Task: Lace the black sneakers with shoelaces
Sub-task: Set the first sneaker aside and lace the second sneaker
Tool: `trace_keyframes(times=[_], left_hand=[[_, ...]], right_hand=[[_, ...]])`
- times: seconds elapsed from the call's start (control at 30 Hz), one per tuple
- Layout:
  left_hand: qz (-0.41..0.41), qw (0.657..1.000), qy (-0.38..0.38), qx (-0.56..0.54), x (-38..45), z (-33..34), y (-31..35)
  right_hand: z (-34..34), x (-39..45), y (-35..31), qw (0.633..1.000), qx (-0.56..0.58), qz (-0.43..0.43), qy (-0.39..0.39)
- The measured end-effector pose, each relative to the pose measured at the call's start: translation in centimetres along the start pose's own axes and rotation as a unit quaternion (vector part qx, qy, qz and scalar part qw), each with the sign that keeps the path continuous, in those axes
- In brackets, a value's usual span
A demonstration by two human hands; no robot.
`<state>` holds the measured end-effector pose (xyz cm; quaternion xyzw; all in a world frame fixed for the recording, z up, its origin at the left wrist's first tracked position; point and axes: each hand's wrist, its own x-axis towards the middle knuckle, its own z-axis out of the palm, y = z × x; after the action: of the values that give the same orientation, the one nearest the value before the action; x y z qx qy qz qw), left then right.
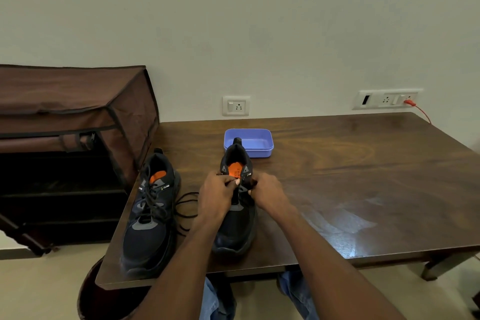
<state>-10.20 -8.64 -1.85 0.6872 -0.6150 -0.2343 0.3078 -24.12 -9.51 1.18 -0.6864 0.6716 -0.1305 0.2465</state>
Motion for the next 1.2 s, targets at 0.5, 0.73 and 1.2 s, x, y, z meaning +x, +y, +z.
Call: trace_keyframes(times=[0.5, 0.73, 1.2], left_hand=[[0.017, 0.998, -0.012, -0.065, 1.1, -0.4, -0.4], [0.005, 1.000, 0.027, 0.003, 0.9, -1.1, -0.5], [0.005, 0.999, 0.013, -0.043, 0.6, -2.0, -0.6]], right_hand=[[0.0, 0.0, -0.6, 0.993, 0.107, 0.018, 0.040], [-2.7, 0.5, 0.5, 0.983, 0.140, 0.090, 0.079], [-1.9, 0.4, 0.7, 0.992, -0.012, -0.068, 0.109]])
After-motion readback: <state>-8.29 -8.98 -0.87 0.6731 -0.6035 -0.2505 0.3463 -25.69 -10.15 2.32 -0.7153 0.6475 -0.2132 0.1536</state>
